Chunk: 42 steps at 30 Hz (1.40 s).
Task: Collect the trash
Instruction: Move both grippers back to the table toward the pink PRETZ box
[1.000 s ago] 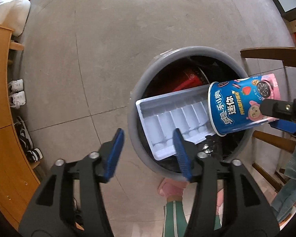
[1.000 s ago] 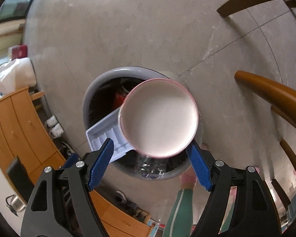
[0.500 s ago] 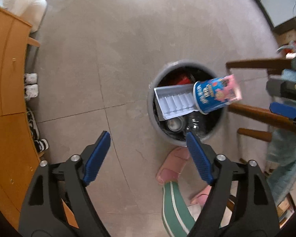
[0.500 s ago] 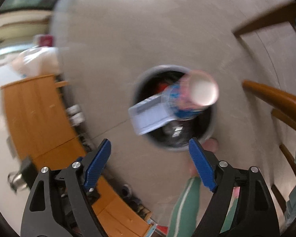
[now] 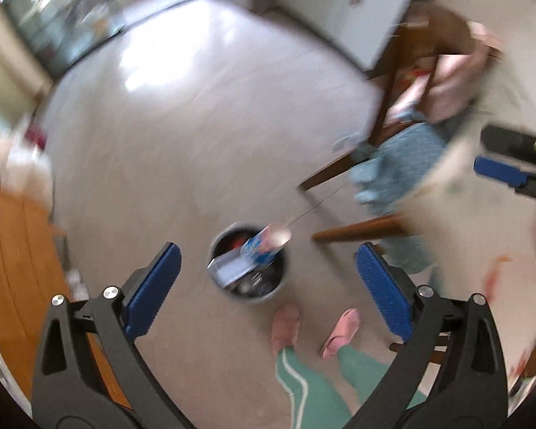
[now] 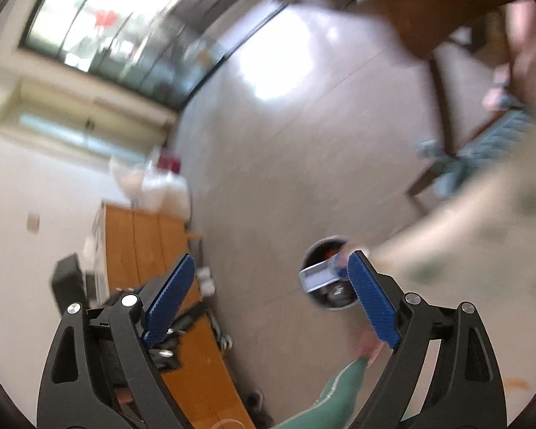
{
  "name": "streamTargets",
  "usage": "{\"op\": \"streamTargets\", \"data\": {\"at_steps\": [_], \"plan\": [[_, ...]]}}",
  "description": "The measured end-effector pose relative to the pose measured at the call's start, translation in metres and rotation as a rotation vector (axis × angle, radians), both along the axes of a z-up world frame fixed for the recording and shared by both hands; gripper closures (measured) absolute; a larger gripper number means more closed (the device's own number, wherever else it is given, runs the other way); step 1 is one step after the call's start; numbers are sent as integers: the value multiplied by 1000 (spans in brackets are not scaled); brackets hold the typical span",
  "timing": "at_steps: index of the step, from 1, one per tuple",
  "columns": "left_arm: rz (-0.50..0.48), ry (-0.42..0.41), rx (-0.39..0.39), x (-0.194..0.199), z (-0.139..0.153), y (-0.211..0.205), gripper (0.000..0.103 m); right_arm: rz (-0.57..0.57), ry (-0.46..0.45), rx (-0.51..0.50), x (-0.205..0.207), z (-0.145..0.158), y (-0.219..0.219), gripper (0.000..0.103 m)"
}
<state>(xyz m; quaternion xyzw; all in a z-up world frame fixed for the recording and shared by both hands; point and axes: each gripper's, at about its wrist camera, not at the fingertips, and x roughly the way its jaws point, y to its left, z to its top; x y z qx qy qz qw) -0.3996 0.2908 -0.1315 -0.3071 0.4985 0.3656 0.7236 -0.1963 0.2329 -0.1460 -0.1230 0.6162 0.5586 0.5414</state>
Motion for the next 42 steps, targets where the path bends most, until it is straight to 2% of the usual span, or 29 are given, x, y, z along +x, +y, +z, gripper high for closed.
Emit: {"op": "streamTargets", "data": {"at_steps": [3, 5, 8, 12, 14, 19, 24, 27, 31, 37, 42], "plan": [[-104, -35, -5, 59, 19, -22, 7, -128, -49, 0, 59, 24, -65, 16], [-210, -69, -1, 106, 31, -45, 7, -218, -85, -10, 97, 35, -111, 15], [-360, -99, -5, 172, 42, -80, 7, -368, -111, -38, 149, 40, -177, 15], [-502, -138, -34, 246, 49, -114, 7, -566, -92, -78, 200, 34, -258, 15], [-556, -121, -24, 281, 51, -130, 7, -656, -66, -98, 220, 26, -292, 15], [-670, -105, -5, 355, 53, -165, 7, -811, 23, -129, 249, 2, -349, 15], [-746, -90, -31, 405, 49, -186, 7, -884, 83, -172, 268, -13, -365, 15], [-793, -73, -61, 430, 39, -188, 7, -938, 135, -190, 275, -25, -365, 15], [-852, -36, -88, 461, 20, -183, 7, -1021, 146, -200, 280, -29, -359, 15], [-839, -4, -184, 495, -6, -170, 7, -1124, 181, -219, 281, -40, -350, 15], [-895, 6, -176, 514, -14, -173, 7, -1168, 181, -241, 284, -47, -343, 15]]}}
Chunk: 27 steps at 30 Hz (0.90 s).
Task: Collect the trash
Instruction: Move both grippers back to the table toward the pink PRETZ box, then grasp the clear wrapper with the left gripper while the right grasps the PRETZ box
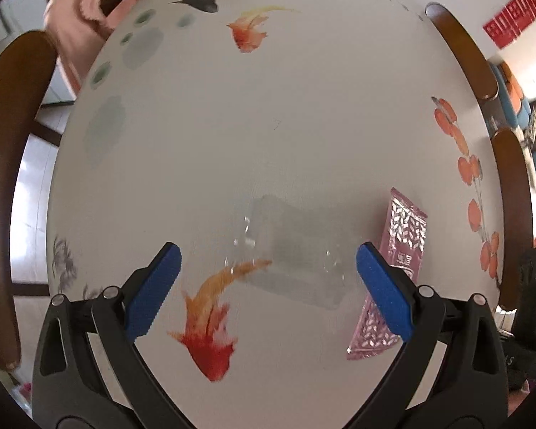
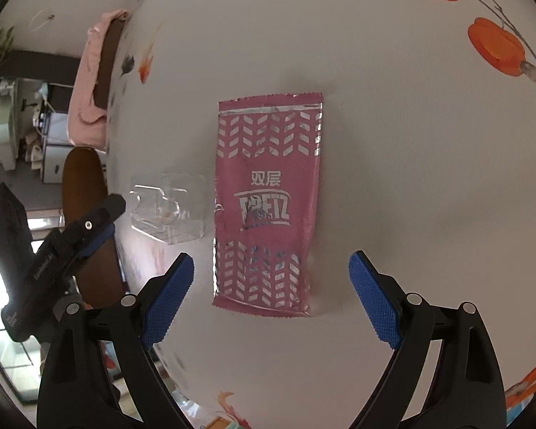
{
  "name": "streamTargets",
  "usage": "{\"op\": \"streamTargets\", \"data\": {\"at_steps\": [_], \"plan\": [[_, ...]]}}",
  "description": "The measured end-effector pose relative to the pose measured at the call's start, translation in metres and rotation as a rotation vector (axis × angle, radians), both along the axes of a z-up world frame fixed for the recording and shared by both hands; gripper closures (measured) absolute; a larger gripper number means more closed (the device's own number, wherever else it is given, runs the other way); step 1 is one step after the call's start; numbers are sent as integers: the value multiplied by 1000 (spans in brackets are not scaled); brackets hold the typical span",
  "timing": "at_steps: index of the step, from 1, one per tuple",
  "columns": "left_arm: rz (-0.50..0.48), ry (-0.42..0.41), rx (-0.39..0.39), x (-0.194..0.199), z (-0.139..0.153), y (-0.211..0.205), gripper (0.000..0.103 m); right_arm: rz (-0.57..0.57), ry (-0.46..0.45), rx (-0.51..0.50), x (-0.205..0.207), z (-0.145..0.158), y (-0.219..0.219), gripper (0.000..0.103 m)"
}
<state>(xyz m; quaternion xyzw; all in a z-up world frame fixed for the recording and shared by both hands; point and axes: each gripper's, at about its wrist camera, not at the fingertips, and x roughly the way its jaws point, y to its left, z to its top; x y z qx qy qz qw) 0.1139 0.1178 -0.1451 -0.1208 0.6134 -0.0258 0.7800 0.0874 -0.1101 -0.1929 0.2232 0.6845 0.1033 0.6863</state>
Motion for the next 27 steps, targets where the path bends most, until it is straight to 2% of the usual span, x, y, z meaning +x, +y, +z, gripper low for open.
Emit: {"op": "streamTargets", "data": {"at_steps": [9, 11, 13, 15, 19, 22, 23, 26, 27], "plan": [[-89, -6, 17, 22, -11, 4, 7, -25, -33, -32, 5, -2, 10, 17], [-112, -4, 18, 29, -14, 3, 7, -32, -37, -37, 6, -3, 10, 22], [-131, 25, -13, 32, -18, 2, 7, -28, -29, -44, 7, -5, 12, 22], [-129, 8, -49, 28, -13, 8, 7, -40, -22, -32, 7, -6, 11, 22], [-213, -19, 11, 19, -7, 14, 7, -41, -24, -30, 6, -6, 6, 22], [-241, -2, 31, 18, -17, 15, 7, -38, -15, -17, 6, -10, 5, 31], [-248, 0, 34, 19, -21, 14, 8, -40, -14, -18, 6, -11, 4, 32], [-259, -2, 29, 21, -30, 10, 21, -45, -21, -24, 9, -10, 6, 36], [-262, 0, 29, 22, -32, 8, 31, -41, -20, -26, 10, -10, 6, 42]]}}
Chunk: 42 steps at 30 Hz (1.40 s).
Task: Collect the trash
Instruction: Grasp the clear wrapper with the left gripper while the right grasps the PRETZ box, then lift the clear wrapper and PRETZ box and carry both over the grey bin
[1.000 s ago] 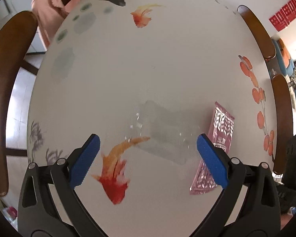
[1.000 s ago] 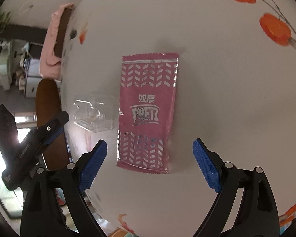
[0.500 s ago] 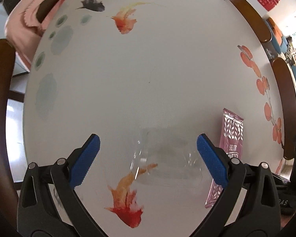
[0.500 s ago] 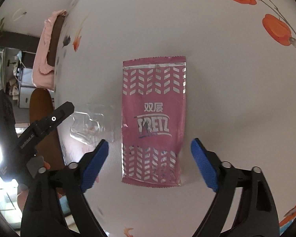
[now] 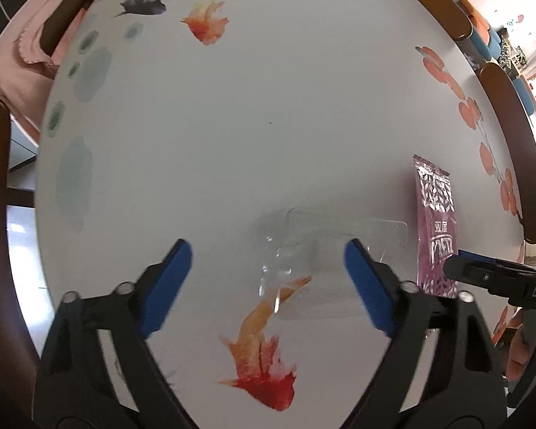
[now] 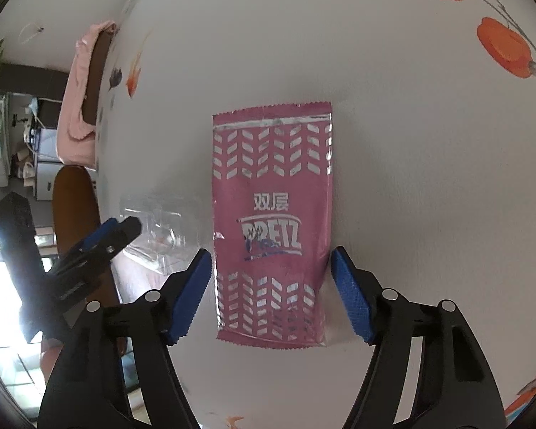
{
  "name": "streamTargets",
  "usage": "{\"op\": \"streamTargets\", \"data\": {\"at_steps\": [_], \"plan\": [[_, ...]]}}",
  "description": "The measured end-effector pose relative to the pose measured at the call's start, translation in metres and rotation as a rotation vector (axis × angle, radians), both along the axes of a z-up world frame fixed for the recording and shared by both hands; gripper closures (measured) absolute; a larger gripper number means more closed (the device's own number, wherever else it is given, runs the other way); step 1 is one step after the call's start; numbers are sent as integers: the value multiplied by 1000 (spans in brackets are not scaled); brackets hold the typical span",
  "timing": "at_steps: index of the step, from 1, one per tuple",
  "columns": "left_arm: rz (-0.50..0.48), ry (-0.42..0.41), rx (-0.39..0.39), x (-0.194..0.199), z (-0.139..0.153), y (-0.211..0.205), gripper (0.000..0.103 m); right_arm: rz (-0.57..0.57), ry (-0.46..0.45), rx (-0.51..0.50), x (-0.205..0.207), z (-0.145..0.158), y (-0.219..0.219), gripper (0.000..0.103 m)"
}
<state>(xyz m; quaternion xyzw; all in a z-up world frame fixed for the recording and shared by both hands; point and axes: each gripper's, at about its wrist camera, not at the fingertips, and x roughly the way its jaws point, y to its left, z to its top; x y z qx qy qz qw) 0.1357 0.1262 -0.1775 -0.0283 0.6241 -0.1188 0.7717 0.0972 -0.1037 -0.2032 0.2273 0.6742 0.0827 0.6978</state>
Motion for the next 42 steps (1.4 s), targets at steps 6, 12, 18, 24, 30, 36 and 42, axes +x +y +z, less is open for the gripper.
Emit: {"op": "streamTargets", "data": {"at_steps": [6, 12, 18, 24, 30, 36, 42], "plan": [[-37, -17, 40, 0, -4, -17, 67, 27, -7, -35, -1, 1, 4, 67], [-31, -24, 2, -3, -1, -12, 89, 21, -14, 6, -1, 1, 1, 95], [34, -30, -30, -8, 1, -1, 91, 47, -46, 41, 2, 13, 2, 100], [69, -69, -33, -15, 14, 6, 91, 56, -76, 69, 1, 25, 3, 101], [105, -113, -35, -24, 36, 17, 91, 76, -112, 93, 2, 41, 7, 101], [165, -152, -16, -40, 53, 28, 92, 125, -150, 125, 4, 61, 16, 101], [317, -183, 17, -84, 66, 55, 92, 273, -160, 168, 3, 73, 45, 101]]}}
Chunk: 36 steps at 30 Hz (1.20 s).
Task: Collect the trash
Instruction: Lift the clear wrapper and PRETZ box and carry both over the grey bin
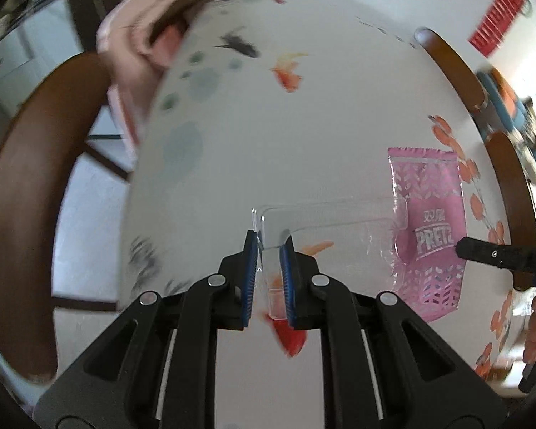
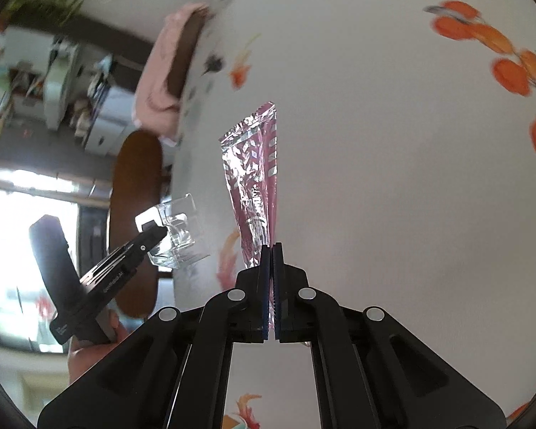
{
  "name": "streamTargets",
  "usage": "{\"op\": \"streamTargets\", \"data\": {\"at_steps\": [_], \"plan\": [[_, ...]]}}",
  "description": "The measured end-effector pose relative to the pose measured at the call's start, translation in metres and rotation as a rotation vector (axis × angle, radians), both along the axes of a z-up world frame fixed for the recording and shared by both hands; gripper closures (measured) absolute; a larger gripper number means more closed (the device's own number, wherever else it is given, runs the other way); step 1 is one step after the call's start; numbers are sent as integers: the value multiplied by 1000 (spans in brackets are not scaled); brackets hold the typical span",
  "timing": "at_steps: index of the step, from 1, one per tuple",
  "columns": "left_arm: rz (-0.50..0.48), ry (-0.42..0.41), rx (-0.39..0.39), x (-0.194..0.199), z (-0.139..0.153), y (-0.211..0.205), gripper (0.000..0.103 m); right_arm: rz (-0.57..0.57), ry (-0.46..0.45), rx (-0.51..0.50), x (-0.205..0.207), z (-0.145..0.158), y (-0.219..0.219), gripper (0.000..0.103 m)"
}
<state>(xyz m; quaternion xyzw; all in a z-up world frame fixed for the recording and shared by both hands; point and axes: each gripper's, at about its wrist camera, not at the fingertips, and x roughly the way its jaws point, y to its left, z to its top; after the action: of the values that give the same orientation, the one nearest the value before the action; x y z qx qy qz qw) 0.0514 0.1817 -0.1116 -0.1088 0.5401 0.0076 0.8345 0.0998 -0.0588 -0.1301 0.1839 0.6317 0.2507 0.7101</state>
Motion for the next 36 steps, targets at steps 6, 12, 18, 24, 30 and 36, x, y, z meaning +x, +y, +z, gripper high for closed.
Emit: {"op": "streamTargets", "data": {"at_steps": [6, 12, 18, 24, 30, 36], "plan": [[262, -17, 40, -82, 14, 32, 92, 273, -9, 33, -15, 4, 64, 101], [579, 4, 49, -202, 14, 61, 92, 579, 17, 52, -74, 1, 142, 101], [853, 45, 66, -336, 7, 80, 92, 833, 50, 64, -168, -10, 221, 101], [1036, 78, 57, -443, -9, 90, 92, 1028, 78, 33, -277, -28, 284, 101], [1136, 153, 6, -535, -59, 106, 92, 1113, 114, -56, -381, -70, 331, 101], [1128, 233, -49, -581, -124, 122, 92, 1111, 127, -169, -452, -136, 352, 101]]}}
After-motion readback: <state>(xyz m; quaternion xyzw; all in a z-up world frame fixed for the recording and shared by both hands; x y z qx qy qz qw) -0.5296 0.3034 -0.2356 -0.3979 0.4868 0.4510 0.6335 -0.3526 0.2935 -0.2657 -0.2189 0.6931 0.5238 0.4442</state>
